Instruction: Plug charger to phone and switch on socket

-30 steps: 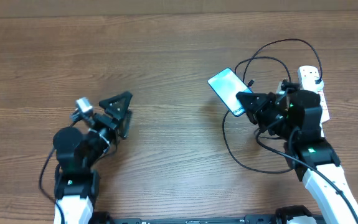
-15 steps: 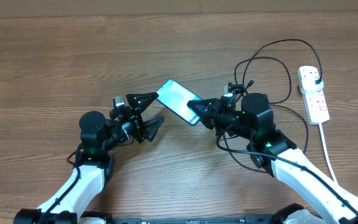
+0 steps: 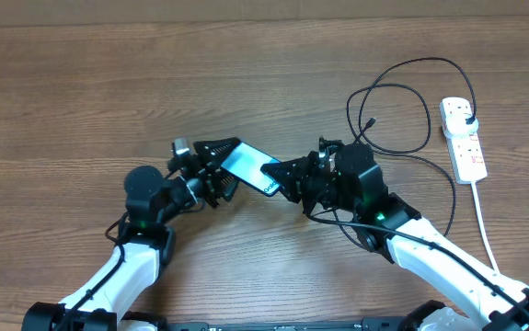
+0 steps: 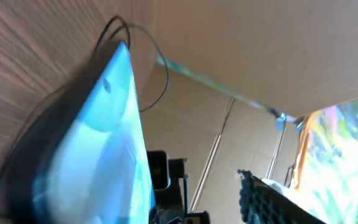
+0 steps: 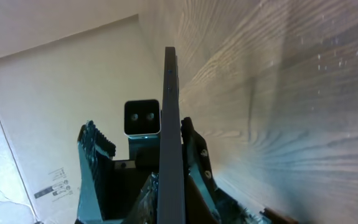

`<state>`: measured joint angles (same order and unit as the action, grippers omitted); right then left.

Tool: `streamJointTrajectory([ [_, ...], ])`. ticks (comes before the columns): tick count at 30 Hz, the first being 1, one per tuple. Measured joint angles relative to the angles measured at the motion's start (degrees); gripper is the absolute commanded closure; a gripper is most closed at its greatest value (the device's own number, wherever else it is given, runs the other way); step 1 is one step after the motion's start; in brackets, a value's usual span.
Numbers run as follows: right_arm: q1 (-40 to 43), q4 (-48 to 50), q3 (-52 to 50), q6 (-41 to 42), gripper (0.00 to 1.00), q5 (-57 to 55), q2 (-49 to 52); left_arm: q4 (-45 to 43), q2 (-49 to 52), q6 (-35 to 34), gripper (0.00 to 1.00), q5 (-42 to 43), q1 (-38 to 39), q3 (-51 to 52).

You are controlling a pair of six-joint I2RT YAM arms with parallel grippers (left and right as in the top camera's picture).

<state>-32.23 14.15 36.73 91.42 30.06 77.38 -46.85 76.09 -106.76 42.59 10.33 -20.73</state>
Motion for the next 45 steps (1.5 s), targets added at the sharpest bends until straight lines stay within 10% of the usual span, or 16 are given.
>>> streamJointTrajectory([
  [23, -1.25, -0.50, 0.02, -1.07, 0.94, -0.28, -0.20, 2.97, 0.35, -2.58, 0.94, -0.76, 2.47, 0.46],
  [26, -1.25, -1.81, 0.02, -1.46, 0.78, -0.26, -0.17, 5.27, 0.37, -2.23, 0.96, -0.59, 2.73, 0.46],
  [33, -1.25, -4.87, 0.07, -6.75, 0.00, -1.64, -0.20, 8.35, 0.44, -2.60, 0.96, -1.31, 2.71, 0.44],
  [45, -0.37, -19.30, 0.28, -28.24, 0.01, -22.27, -0.20, 21.38, 0.55, -2.14, 0.96, -1.95, 0.59, 0.26],
])
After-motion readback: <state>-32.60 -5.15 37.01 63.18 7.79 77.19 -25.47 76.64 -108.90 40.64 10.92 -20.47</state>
